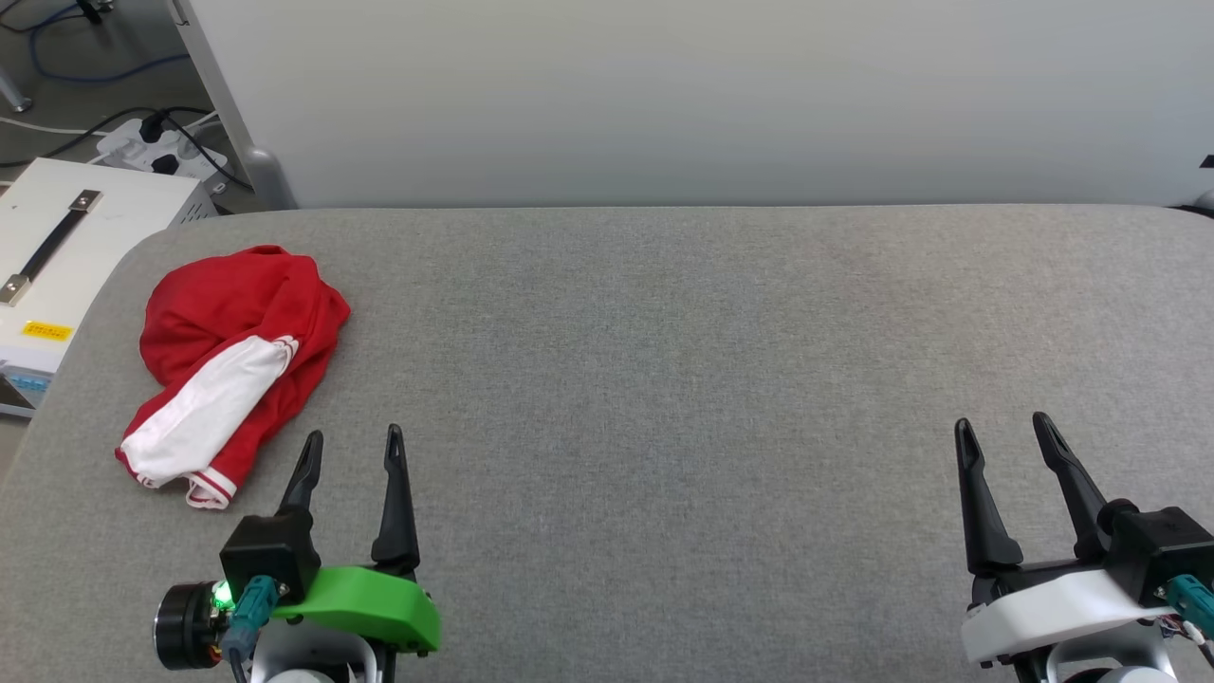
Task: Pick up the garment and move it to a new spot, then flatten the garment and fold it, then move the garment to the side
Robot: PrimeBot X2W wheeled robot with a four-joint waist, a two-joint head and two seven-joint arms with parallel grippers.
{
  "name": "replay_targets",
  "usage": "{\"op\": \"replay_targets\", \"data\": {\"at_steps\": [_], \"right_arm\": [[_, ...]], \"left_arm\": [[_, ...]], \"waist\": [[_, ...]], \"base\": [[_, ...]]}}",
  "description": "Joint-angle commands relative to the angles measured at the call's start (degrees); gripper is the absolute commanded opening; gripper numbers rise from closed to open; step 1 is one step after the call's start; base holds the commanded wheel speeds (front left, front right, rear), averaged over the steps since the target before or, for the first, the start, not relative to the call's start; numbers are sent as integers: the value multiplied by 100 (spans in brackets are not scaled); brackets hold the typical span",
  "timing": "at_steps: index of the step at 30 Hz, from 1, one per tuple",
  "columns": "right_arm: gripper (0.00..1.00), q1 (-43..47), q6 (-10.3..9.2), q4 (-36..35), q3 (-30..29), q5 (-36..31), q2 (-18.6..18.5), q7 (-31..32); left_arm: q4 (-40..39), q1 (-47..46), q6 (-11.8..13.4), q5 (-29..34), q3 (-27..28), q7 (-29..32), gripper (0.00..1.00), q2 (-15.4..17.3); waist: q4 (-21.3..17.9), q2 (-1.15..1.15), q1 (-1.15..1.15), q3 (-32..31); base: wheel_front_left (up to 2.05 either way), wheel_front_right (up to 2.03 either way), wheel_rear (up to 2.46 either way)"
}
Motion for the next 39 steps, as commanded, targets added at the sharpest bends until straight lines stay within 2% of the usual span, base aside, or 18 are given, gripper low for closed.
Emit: {"op": "replay_targets", "data": {"at_steps": [1,39], "right_arm": [[100,73,-3,-56,-11,69,6,-56],[100,332,-4,-58,-37,83,9,-502]], "left_arm": [[14,35,6,-74,-11,-58,100,-16],[162,133,56,-66,-128,-511,100,-24]], "waist": [[2,0,0,-1],[41,0,0,3]], "base": [[0,0,0],[0,0,0]]}}
